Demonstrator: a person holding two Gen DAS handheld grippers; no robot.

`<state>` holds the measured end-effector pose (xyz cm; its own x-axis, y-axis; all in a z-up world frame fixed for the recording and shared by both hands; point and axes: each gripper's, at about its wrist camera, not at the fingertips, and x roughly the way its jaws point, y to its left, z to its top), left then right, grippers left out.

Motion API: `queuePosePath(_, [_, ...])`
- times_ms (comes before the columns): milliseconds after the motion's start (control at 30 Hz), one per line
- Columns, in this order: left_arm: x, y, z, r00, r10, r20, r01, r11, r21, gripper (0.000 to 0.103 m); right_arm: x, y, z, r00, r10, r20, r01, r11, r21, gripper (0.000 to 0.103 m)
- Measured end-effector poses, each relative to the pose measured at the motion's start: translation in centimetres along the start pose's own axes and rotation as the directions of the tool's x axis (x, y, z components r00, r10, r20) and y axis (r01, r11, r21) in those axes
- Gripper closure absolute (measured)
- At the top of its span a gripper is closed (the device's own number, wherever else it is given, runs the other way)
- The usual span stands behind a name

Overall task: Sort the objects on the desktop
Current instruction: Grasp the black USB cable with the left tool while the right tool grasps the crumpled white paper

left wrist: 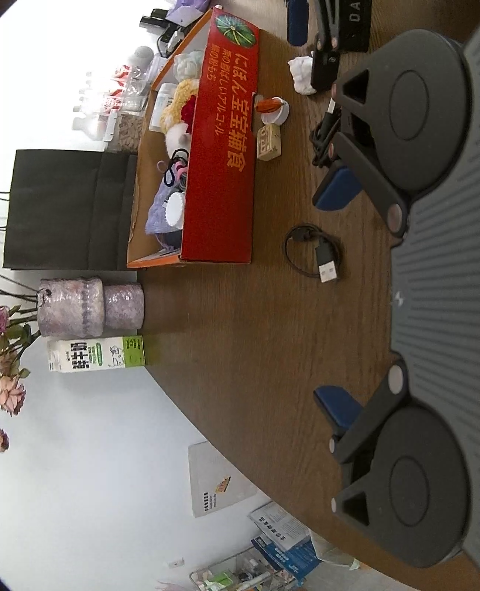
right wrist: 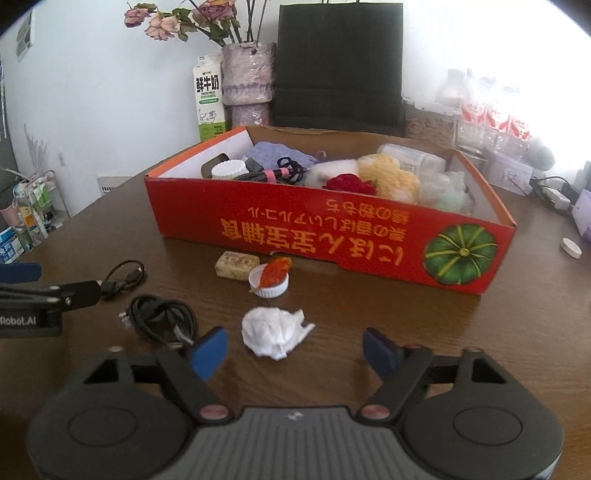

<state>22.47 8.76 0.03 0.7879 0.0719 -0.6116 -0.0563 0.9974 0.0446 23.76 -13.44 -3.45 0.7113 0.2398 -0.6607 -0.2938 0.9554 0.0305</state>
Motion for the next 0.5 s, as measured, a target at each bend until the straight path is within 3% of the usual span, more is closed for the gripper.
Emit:
queuePosePath(267, [2.2,-0.8,0.7,0.999,-0.028,-0.023,0.029,0.999,0.045,0.004,0.5,0.2,0.2,1.0,-0.001,0.008,0.001,1.0,-0.007,0.045])
queuePosePath(333, [2.8,-1.0,0.7,0.999,-0.037,-0.039,0.039,0.998,0.051,0.02,0.6,0.3,0.1,1.0,-0.004,0.013,0.004,1.0,-0.015,0.046])
queuePosePath(500, [3.3,-1.0,0.9,0.995,-0.095,-0.042,0.097,0.995,0.037,0.045,0.6,0.3,0.2,1.0,0.004,0.021,-0.003,1.0,-0.02,0.053])
